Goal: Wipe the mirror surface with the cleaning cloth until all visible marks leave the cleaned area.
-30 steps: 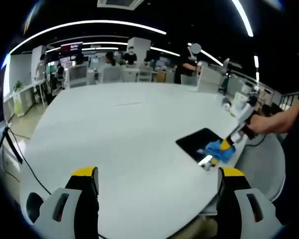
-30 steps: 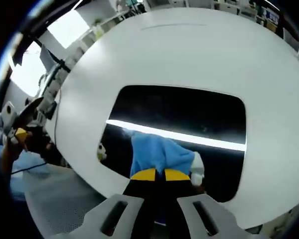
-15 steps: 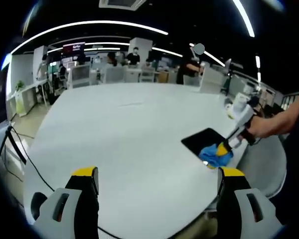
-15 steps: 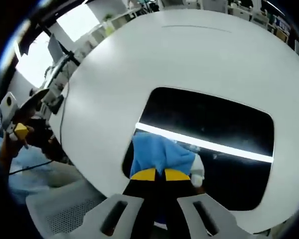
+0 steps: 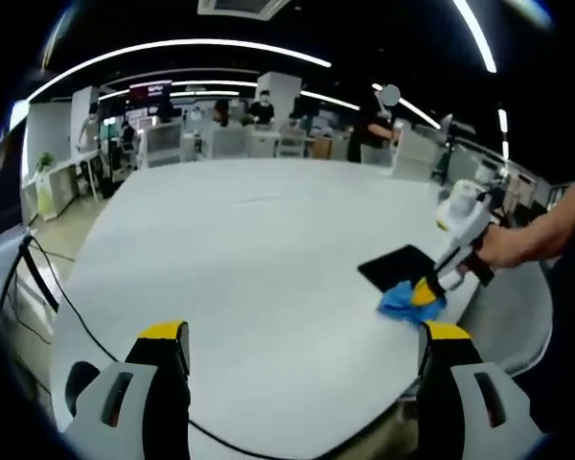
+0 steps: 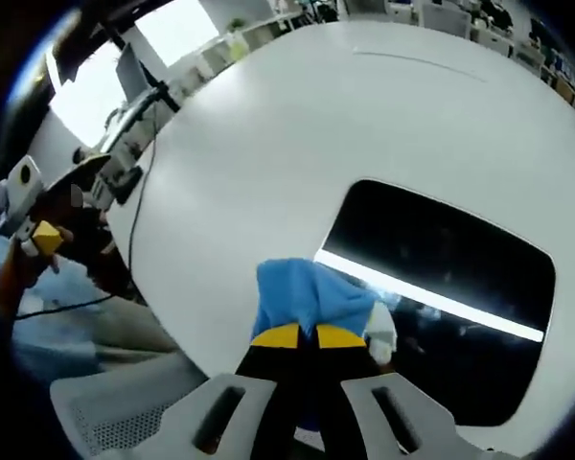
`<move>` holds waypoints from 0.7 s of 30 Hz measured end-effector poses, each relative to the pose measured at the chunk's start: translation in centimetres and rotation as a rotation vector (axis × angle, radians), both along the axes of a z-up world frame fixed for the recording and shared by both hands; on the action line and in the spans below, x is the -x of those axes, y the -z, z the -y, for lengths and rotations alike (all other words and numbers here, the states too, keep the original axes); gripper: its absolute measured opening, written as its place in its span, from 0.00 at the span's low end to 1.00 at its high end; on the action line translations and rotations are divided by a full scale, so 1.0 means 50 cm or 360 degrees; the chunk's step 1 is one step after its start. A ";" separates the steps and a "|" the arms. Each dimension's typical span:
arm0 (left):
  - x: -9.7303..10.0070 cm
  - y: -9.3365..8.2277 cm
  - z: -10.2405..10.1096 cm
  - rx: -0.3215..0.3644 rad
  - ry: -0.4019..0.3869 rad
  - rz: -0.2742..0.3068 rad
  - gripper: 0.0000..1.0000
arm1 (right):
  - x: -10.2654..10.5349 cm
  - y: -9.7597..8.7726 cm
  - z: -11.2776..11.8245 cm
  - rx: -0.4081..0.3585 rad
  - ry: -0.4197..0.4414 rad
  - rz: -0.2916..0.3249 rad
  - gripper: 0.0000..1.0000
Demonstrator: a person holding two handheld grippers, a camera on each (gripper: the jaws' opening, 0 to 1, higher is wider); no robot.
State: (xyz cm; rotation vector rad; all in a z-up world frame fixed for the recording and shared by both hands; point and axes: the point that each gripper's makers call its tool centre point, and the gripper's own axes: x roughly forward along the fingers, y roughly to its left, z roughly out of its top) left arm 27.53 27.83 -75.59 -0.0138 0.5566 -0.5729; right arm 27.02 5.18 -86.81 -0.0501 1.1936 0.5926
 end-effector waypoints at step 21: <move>0.008 0.009 0.018 0.0008 0.0010 -0.0022 1.00 | -0.059 0.001 -0.003 0.0009 -0.0007 -0.0001 0.00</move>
